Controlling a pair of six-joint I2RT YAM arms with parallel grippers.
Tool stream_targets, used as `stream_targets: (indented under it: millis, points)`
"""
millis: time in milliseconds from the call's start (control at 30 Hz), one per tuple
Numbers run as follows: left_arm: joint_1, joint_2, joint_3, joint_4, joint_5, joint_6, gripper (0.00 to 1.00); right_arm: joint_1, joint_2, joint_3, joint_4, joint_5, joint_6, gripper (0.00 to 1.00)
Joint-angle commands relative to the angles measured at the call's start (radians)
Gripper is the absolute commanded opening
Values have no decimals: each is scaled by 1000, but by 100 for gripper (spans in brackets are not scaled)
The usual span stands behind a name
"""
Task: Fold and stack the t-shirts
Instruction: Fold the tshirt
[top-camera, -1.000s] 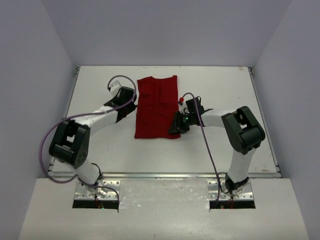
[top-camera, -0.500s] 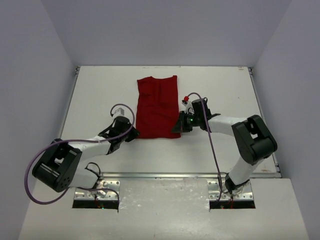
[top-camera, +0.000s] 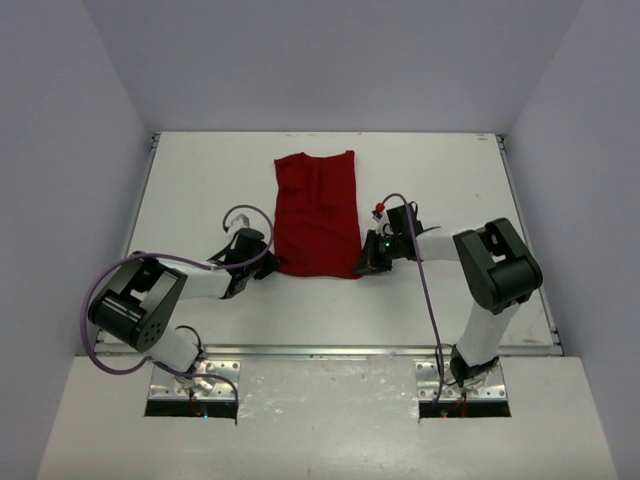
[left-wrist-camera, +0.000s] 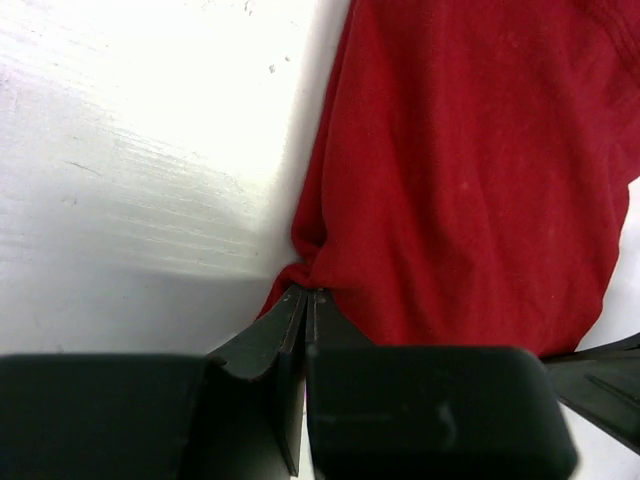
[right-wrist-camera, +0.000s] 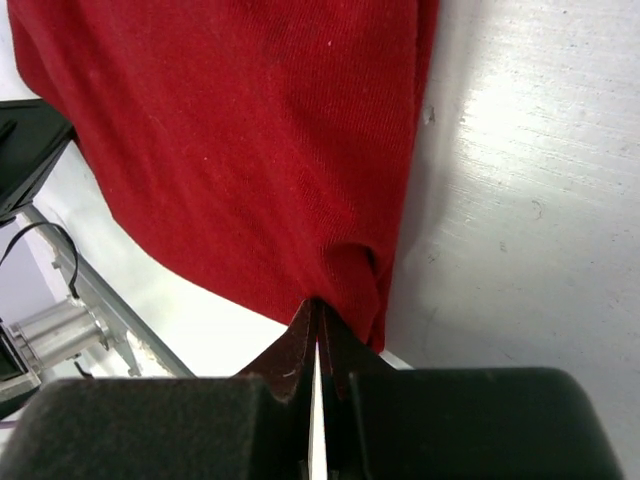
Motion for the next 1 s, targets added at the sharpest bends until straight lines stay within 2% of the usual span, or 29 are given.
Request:
stream_targets:
  millis: [0,167,333,467,600,633,667,733,767,800,833,867,900,933,967]
  points:
    - [5,45,-32,-103,-34,-4,0,-8,54,15,-127,136,-30,2]
    - [-33,-31,-80,-169,-69,-47,0,-31,-12,-63,-135,168,-7,2]
    - [-107,-189,-118,-327,-141,-105,0,-29,-100,-109,-153,156,-7,4]
    - [-119,-288,-158,-368,-149,-123,0,-31,-136,-127,-159,142,-12,6]
    - [-140,-361,-168,-417,-143,-122,0,-31,-182,-149,-178,132,-21,14]
    - [-144,-384,-157,-437,-147,-122,0,-31,-203,-152,-181,126,-24,19]
    - [-148,-442,-151,-460,-152,-114,1,-29,-258,-150,-185,103,-29,31]
    - [-148,-496,-134,-468,-147,-79,33,-28,-318,-117,-228,101,-49,44]
    - [-150,-528,-129,-464,-131,-70,45,-29,-378,-100,-254,115,-55,57]
    - [-150,-527,-122,-464,-121,-53,53,-29,-404,-68,-280,128,-59,62]
    - [-151,-510,-103,-467,-97,-48,55,-29,-427,-54,-325,148,-79,65]
    - [-150,-497,-99,-448,-74,-48,57,-29,-459,-32,-351,183,-85,73]
    - [-150,-480,-99,-427,-51,-41,57,-32,-466,-26,-374,272,-90,76]
    - [-151,-464,-109,-399,-23,-39,57,-42,-463,-23,-409,300,-105,77]
    - [-154,-428,-117,-350,32,-42,53,-49,-454,-20,-425,311,-107,78]
